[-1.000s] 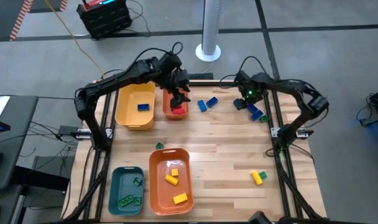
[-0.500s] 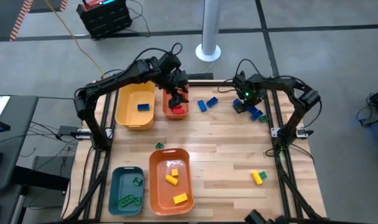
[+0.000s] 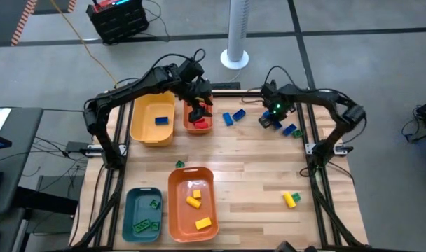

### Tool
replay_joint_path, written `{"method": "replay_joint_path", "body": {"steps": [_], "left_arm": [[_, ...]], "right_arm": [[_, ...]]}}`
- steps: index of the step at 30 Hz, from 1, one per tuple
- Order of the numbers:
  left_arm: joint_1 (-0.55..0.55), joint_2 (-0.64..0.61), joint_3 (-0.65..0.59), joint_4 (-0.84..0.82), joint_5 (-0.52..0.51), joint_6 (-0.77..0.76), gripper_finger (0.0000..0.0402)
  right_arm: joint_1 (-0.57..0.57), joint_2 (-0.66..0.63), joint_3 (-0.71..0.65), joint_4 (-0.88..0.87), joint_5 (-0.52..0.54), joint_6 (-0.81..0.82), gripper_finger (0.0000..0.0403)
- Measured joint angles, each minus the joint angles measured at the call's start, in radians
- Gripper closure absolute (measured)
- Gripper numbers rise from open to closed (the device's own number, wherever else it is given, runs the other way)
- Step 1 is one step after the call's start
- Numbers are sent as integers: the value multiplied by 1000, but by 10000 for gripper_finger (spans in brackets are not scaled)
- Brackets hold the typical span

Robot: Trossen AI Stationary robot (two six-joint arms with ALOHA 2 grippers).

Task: Sort blocks
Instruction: Put the blue game piece into the yellow bin

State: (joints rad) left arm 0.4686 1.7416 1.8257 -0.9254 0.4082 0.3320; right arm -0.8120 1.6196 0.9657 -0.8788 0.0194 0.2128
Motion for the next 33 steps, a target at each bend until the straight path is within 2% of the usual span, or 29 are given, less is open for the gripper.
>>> {"method": "replay_joint_path", "body": {"steps": [3,7,11,14,20,26,33], "left_arm": [[5,-2,-28,60,103,7,155],[0,3,-85,149,178,3,155],[-11,10,-136,324,220,-106,155],[-20,8,-153,508,239,-218,155],[-48,8,-156,758,240,-385,155],[-53,8,-157,750,222,-426,149],[-61,8,-157,750,187,-461,111]], "right_arm": [[22,-116,-1,35,-49,24,315],[113,-308,-2,228,-128,95,305],[246,-471,-1,510,-130,143,302],[323,-543,0,646,-107,143,302],[415,-588,-1,775,-17,129,301],[463,-584,-1,841,-17,104,301],[510,-571,-2,866,-16,96,301]]}}
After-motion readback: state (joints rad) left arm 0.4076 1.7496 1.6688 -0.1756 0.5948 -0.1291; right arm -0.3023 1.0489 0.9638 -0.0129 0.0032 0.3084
